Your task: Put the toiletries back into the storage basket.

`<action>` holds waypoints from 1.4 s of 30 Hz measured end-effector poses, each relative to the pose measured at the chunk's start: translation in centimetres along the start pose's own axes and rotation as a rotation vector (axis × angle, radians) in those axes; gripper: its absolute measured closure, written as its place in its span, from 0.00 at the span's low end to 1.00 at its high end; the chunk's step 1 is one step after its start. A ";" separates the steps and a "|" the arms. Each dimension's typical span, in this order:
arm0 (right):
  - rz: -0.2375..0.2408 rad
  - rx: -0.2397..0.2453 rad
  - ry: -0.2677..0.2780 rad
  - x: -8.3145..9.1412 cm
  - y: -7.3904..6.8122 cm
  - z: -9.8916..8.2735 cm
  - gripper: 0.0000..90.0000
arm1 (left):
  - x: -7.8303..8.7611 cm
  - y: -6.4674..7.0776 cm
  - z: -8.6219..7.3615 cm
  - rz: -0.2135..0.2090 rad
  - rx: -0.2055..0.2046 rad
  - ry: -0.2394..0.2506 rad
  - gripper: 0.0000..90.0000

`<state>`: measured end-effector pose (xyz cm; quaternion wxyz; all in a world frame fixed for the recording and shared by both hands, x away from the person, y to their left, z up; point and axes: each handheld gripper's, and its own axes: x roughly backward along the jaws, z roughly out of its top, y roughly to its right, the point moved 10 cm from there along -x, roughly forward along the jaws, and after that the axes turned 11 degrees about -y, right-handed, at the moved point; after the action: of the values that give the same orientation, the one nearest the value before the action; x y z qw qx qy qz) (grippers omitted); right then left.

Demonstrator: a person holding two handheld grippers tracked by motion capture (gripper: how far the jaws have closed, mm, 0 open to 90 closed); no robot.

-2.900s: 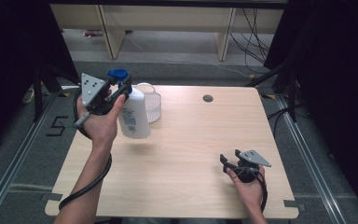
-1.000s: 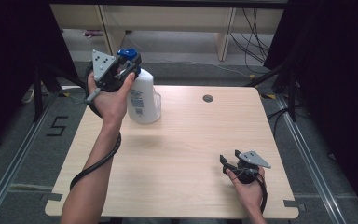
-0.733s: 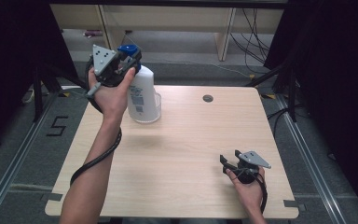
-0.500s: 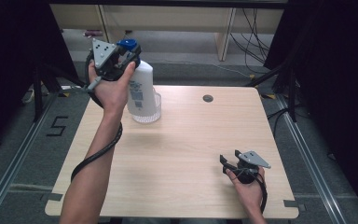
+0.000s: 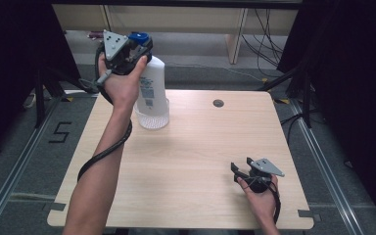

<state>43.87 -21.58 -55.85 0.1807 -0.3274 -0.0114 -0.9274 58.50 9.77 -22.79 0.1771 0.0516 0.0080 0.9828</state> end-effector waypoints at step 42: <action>0.021 -0.010 0.020 0.2 -0.1 0.1 0.36 | -4.7 -3.0 -2.2 0.063 0.006 -0.079 0.67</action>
<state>43.75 -21.56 -55.67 0.1891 -0.3192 -0.0017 -0.9286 63.71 10.95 -25.50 0.1462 0.0911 0.0022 0.9850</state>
